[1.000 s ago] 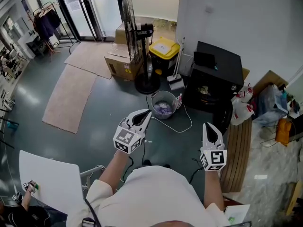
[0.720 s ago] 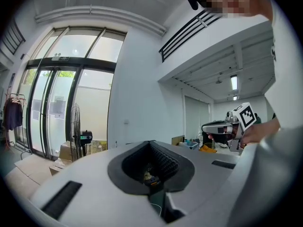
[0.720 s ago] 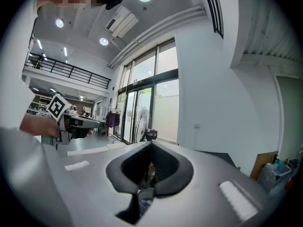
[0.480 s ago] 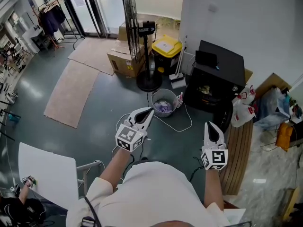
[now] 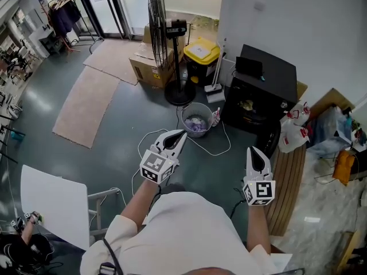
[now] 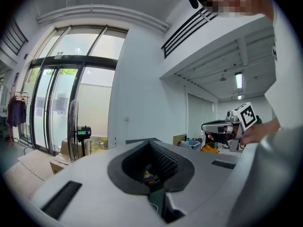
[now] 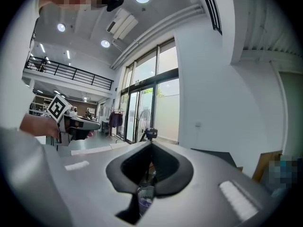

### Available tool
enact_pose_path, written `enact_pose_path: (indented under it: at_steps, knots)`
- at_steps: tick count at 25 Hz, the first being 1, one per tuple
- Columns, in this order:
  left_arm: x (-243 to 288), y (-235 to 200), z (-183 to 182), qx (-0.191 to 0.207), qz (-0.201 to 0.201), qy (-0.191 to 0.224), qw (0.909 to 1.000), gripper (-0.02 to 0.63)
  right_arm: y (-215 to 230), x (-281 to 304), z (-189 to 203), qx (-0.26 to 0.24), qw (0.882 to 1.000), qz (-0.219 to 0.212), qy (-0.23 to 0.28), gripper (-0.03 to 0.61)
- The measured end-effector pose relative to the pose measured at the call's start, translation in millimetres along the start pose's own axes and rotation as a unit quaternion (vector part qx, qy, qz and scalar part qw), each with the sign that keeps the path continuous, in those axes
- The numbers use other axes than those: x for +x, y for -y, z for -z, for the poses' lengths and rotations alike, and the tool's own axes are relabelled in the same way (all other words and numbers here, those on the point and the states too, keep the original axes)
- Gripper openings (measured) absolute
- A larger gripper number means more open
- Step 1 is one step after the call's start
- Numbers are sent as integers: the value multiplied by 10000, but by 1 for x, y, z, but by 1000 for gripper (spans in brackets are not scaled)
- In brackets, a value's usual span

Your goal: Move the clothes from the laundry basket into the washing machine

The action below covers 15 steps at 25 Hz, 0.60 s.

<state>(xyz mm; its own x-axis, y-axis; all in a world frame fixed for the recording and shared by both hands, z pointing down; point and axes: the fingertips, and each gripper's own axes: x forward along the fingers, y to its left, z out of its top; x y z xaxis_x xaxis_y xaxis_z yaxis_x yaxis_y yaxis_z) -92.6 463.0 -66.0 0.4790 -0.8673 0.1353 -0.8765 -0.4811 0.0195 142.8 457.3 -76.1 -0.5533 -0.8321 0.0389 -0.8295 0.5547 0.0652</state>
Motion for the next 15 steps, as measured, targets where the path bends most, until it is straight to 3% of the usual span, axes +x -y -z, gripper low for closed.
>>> enact_pose_path:
  at_steps: [15]
  knots:
    - [30, -16, 9, -70, -33, 5, 10000, 6, 18, 29, 17, 98, 9999, 21, -80, 11]
